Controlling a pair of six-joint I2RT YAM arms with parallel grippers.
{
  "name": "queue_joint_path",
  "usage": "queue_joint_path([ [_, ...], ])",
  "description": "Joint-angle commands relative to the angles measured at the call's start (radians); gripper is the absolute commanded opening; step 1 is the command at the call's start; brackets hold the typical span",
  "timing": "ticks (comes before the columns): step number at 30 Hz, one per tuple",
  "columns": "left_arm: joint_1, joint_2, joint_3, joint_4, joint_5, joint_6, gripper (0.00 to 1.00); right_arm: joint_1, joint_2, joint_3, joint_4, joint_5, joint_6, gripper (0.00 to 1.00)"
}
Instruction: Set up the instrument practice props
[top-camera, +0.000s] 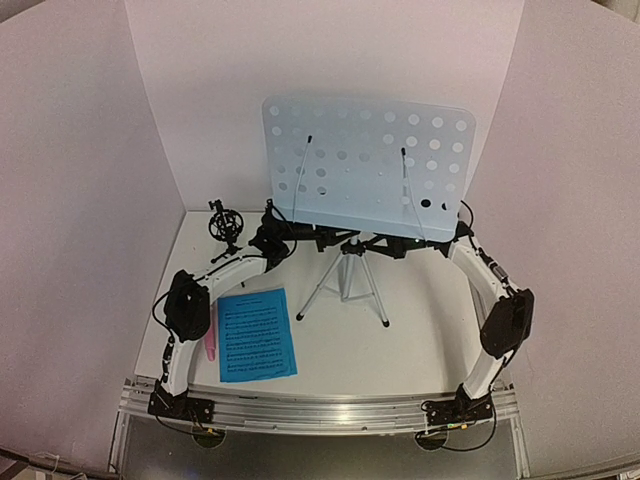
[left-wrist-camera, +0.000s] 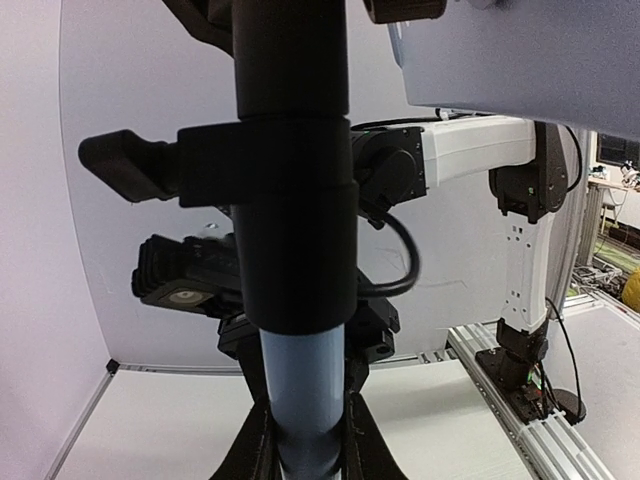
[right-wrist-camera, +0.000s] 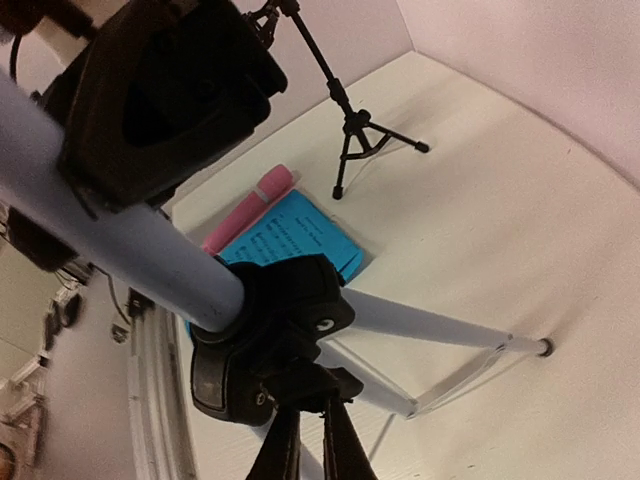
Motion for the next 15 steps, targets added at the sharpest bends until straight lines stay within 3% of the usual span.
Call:
queue_joint_path([
  [1, 0.015, -0.002, -0.022, -0.113, -0.043, 0.063, 0.0, 0.077, 0.085, 0.101, -0.105, -0.341, 0.373, 0.0],
  [7, 0.015, 0.002, -0.02, -0.104, -0.04, 0.062, 0.0, 0.084, 0.08, 0.084, -0.106, -0.357, 0.522, 0.0],
  [10, 0.015, 0.002, -0.022, -0.098, -0.036, 0.059, 0.0, 0.082, 0.016, 0.03, -0.108, -0.311, 0.451, 0.0],
  [15, 0.015, -0.004, -0.026, -0.095, -0.023, 0.061, 0.0, 0.06, -0.053, -0.012, -0.107, -0.238, 0.346, 0.13],
])
